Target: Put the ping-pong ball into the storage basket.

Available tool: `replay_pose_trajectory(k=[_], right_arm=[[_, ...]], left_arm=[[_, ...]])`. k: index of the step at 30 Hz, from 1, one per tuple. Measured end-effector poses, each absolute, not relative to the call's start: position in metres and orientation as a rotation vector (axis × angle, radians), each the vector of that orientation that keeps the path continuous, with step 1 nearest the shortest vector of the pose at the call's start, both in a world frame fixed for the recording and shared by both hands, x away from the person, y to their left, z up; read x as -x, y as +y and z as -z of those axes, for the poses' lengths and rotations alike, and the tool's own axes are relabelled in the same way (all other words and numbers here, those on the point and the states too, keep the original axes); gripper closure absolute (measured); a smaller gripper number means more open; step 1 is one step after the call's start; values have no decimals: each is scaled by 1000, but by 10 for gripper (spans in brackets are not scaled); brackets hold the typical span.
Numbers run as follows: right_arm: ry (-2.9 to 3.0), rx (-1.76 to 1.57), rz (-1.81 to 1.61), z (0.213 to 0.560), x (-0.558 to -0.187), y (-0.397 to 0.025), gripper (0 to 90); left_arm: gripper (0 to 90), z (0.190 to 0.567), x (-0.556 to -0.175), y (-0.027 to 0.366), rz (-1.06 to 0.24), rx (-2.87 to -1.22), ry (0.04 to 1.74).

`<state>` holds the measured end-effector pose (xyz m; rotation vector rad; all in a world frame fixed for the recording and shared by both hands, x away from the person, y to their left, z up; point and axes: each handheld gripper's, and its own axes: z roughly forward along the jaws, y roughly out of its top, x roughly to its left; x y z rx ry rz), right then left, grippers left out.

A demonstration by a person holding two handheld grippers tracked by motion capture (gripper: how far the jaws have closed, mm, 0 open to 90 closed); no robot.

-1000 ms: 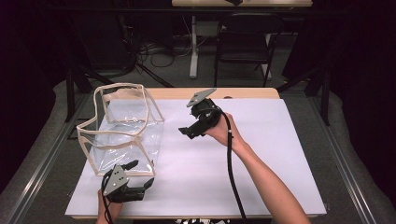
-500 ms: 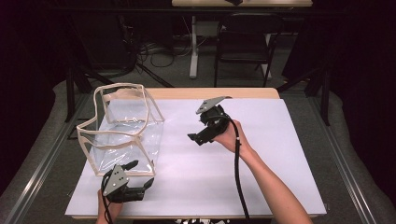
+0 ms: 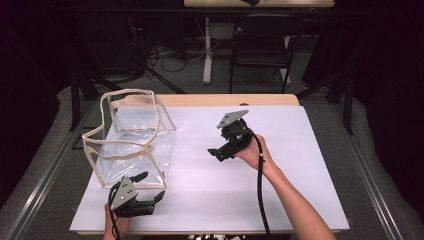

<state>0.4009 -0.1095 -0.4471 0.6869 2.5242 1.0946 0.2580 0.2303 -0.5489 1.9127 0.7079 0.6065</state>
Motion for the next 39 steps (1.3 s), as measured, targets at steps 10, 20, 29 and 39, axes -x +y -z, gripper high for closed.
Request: replay_pose_trajectory(k=[10,20,29,39], right_arm=[[2515,-699,-1078,454,-390,-123,9],[2499,-724,-1068,464,-381,-139,8],[2477,-749,-1059,471,-375,-153,7],[2452,-796,-1061,479,-367,-171,7]], left_arm=[[161,549,-258,230,-605,-1910,708],[161,549,-258,231,-609,-1911,711],[161,548,-258,232,-611,-1912,710],[161,548,-258,231,-611,-1910,707]])
